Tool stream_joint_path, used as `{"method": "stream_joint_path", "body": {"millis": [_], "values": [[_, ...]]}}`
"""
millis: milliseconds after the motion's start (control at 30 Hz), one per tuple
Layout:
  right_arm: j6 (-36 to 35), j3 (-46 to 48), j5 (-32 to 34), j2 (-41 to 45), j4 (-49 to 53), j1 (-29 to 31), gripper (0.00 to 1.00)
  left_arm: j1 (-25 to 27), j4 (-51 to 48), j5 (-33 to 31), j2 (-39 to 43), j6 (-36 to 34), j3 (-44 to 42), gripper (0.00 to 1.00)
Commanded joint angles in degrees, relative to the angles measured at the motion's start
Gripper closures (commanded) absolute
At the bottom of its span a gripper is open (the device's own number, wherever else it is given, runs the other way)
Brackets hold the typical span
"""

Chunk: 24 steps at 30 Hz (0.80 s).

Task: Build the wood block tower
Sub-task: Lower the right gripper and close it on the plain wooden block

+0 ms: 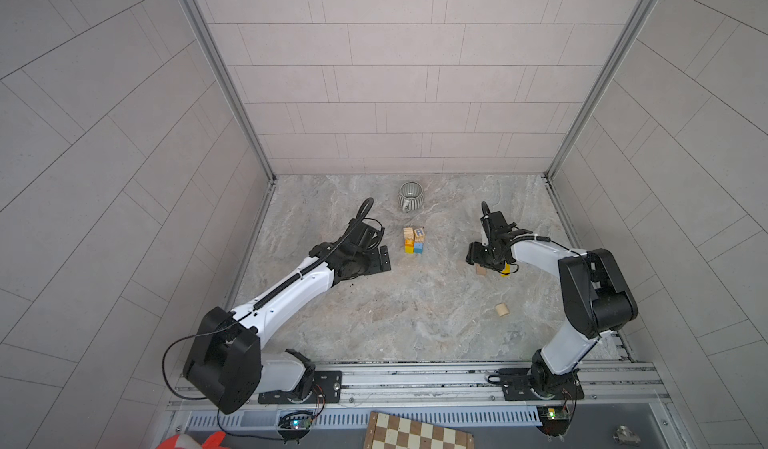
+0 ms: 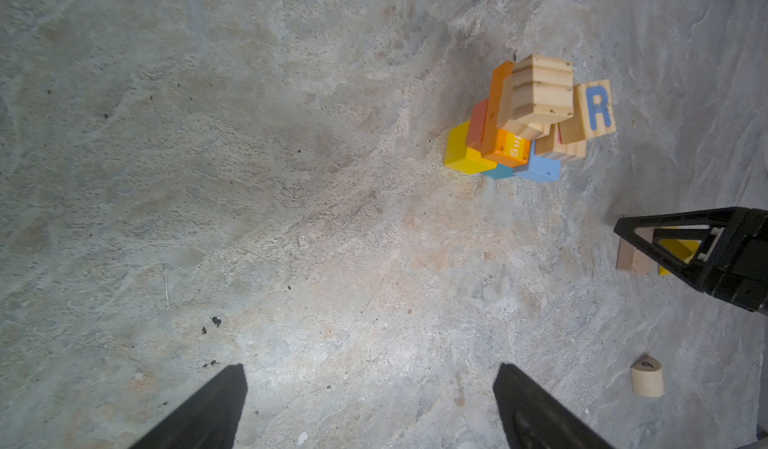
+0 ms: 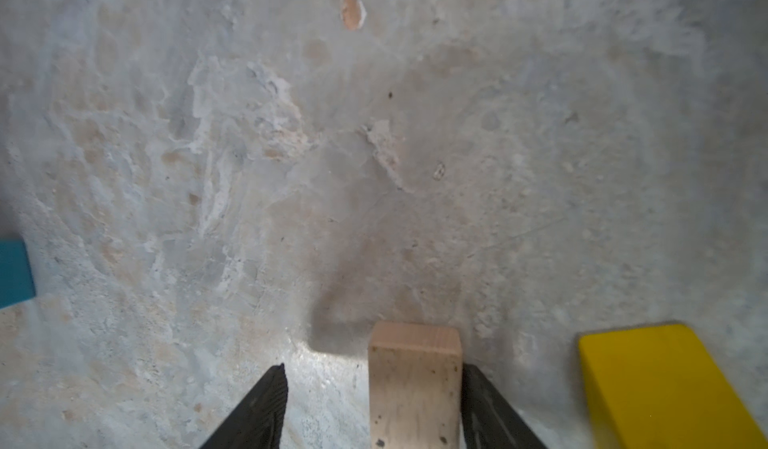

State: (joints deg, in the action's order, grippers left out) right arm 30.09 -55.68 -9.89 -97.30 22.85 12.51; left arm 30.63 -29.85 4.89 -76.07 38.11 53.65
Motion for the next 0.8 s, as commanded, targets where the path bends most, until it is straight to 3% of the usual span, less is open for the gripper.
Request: {"method": "stream_joint_path", "body": {"millis": [0, 267, 567, 767], "values": [[-2.7, -0.2, 4.1, -1.5, 6.8, 1.7, 0.34, -0.3, 0.1, 0.3, 0.1, 0.2, 0.1, 0.0], [-3.8, 0.6, 5.6, -1.5, 8.3, 3.2, 0.43, -0.3, 0.8, 1.2, 0.1, 0.4, -0.4, 0.0], [-4.7, 0.3, 6.2, -1.9, 8.9, 4.3, 0.75, -0.3, 0.6, 1.4, 1.0, 0.4, -0.6, 0.0], [-7.3, -1.7, 5.0, -1.9, 9.8, 7.1, 0.78, -0.3, -0.9, 1.5, 2.1, 0.3, 0.0, 0.0]]}}
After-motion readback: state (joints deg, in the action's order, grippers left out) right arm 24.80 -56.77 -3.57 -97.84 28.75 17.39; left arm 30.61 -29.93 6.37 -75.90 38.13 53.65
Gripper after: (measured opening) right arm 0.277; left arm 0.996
